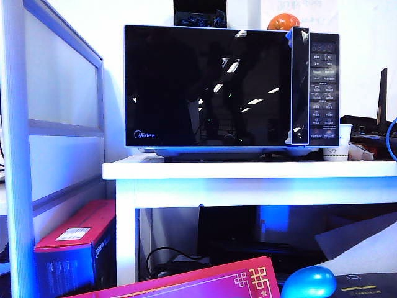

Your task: Open the microwave door, place the orange inside the microwave, then close the microwave door.

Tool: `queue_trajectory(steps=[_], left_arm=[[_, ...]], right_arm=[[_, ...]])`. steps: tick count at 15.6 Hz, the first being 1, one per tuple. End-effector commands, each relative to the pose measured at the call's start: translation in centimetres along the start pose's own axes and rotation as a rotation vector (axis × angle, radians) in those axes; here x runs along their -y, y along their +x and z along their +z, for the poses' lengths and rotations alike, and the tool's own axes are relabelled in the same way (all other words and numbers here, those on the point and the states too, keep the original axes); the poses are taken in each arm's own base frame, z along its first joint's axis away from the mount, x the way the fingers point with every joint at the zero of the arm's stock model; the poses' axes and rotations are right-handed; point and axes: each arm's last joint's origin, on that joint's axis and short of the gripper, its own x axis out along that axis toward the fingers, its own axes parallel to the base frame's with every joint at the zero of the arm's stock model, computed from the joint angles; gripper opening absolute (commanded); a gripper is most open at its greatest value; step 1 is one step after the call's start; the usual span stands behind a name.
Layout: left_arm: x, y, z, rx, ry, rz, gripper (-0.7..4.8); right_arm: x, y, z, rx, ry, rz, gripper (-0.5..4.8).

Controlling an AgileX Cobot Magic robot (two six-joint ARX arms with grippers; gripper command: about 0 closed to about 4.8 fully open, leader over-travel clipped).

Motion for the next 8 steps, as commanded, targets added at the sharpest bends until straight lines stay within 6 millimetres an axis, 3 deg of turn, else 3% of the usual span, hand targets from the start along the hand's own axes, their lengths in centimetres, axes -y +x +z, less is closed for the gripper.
queue_trajectory(steps=[1, 2, 4, 8], left_arm=[[1.8, 1.8, -1.0, -0.069, 0.126, 0.301, -0.04], [2.9, 2.7, -1.3, -0.098, 0.208, 0.361, -0.05], [4.0, 4.7, -1.8, -0.118, 0.244, 0.299, -0.05], [3.8, 5.1, -1.9, -0.119, 0.211, 0.304, -0.05]], right_arm=[[0.2, 2.8, 0.8, -0.032, 0.000, 0.015, -0.01], [0.4, 4.2, 0.9, -0.044, 0.002, 0.015, -0.01], [0.7, 7.0, 0.8, -0.070, 0.005, 0.031, -0.01], [0.7, 10.0, 0.4, 0.011, -0.007, 0.124, 0.00]])
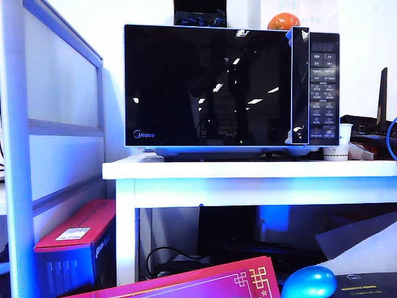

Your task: Open the microwave door, place the orange inside the microwave, then close the microwave door.

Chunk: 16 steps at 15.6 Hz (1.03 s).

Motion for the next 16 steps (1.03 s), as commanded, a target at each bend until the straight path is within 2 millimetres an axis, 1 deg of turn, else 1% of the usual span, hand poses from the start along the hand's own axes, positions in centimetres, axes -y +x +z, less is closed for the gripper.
queue_trajectory(steps=[1, 2, 4, 6, 7, 9, 10, 11, 12, 13, 15, 16], left_arm=[[0.0, -0.4, 0.4, 0.038, -0.017, 0.006, -0.05], [-0.1, -0.4, 0.5, 0.045, -0.017, 0.006, -0.05], [0.0, -0.3, 0.5, 0.050, -0.026, -0.013, -0.05], [0.2, -0.3, 0.4, 0.045, -0.025, -0.070, -0.05], [0.2, -0.3, 0.5, 0.048, -0.025, -0.069, -0.05], [0.2, -0.1, 0.4, 0.044, -0.024, -0.066, -0.05], [0.2, 0.1, 0.4, 0.043, -0.024, -0.065, -0.05], [0.3, 0.4, 0.3, 0.032, -0.024, -0.067, -0.05], [0.3, 0.7, 0.2, 0.024, -0.023, -0.067, -0.05], [0.3, 1.0, 0.1, 0.018, -0.023, -0.068, -0.05], [0.4, 1.5, 0.0, 0.009, -0.016, -0.069, -0.05], [0.5, 2.0, -0.1, 0.001, -0.015, -0.070, -0.05]], right_arm=[[-0.3, 1.8, 0.8, 0.139, -0.039, 0.081, 0.00], [-0.6, 2.8, 0.6, 0.164, -0.063, 0.098, -0.01], [-0.4, 4.9, 0.0, 0.197, -0.121, 0.100, -0.01], [-0.8, 7.2, -0.3, 0.191, -0.113, 0.094, -0.01], [-0.6, 8.1, -0.1, 0.193, -0.114, 0.064, -0.01], [-0.5, 10.2, 1.1, 0.239, -0.118, 0.048, 0.01], [-0.3, 11.4, 2.0, 0.271, -0.115, 0.000, 0.04], [-0.1, 13.0, 2.9, 0.295, -0.115, -0.016, 0.07], [0.0, 13.7, 3.1, 0.297, -0.115, -0.017, 0.24], [0.1, 14.6, 3.2, 0.282, -0.114, -0.017, 0.24], [0.1, 15.3, 3.0, 0.264, -0.112, -0.013, 0.23], [0.2, 15.4, 2.8, 0.248, -0.110, -0.013, 0.23]])
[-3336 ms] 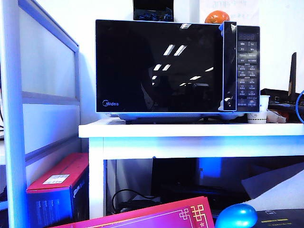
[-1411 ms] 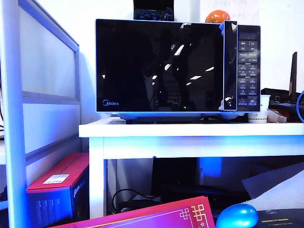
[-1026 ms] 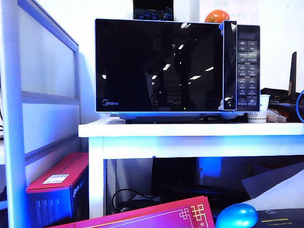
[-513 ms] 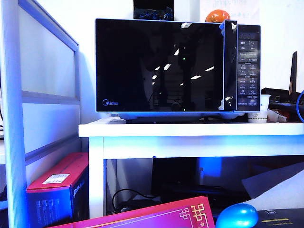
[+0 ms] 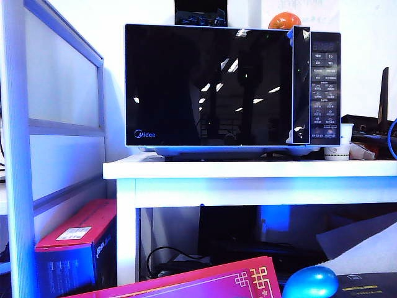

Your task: Open the microwave door, place the orange inside the microwave, then close the microwave door.

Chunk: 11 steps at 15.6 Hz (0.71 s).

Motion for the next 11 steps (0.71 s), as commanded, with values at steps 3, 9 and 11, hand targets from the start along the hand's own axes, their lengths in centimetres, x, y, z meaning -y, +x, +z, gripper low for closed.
queue_trajectory(steps=[3, 9, 11], left_arm=[[0.2, 1.8, -0.3, -0.014, 0.004, -0.024, -0.04], [0.3, 3.6, -0.7, -0.043, 0.008, -0.055, -0.05], [0.3, 3.6, -0.5, -0.022, 0.012, -0.053, -0.05]], right_arm=[[0.0, -0.1, -0.2, -0.036, -0.031, 0.002, 0.73], [-0.1, 0.3, -1.5, -0.115, -0.084, 0.014, 4.79], [-0.2, -0.6, -1.9, -0.244, -0.068, 0.026, 4.79]])
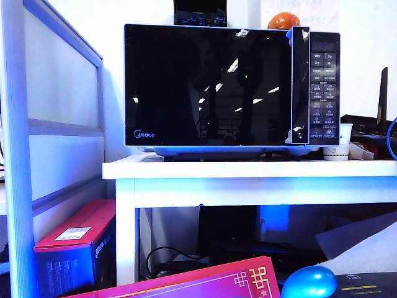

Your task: Open the microwave door, place the orange inside the microwave, then close the microwave door.

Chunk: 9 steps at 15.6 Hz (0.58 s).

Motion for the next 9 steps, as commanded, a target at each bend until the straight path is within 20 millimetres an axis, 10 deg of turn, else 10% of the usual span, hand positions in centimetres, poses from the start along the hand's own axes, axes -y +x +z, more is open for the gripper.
queue_trajectory(steps=[1, 9], left_arm=[[0.0, -0.2, 0.5, 0.053, 0.009, -0.001, -0.05], [0.0, -0.2, 0.7, 0.070, 0.008, 0.000, -0.05]], right_arm=[[-0.4, -1.8, 0.0, -0.187, 0.022, 0.031, 4.79], [-2.0, -10.5, 3.9, -0.462, 0.065, 0.095, 4.79]])
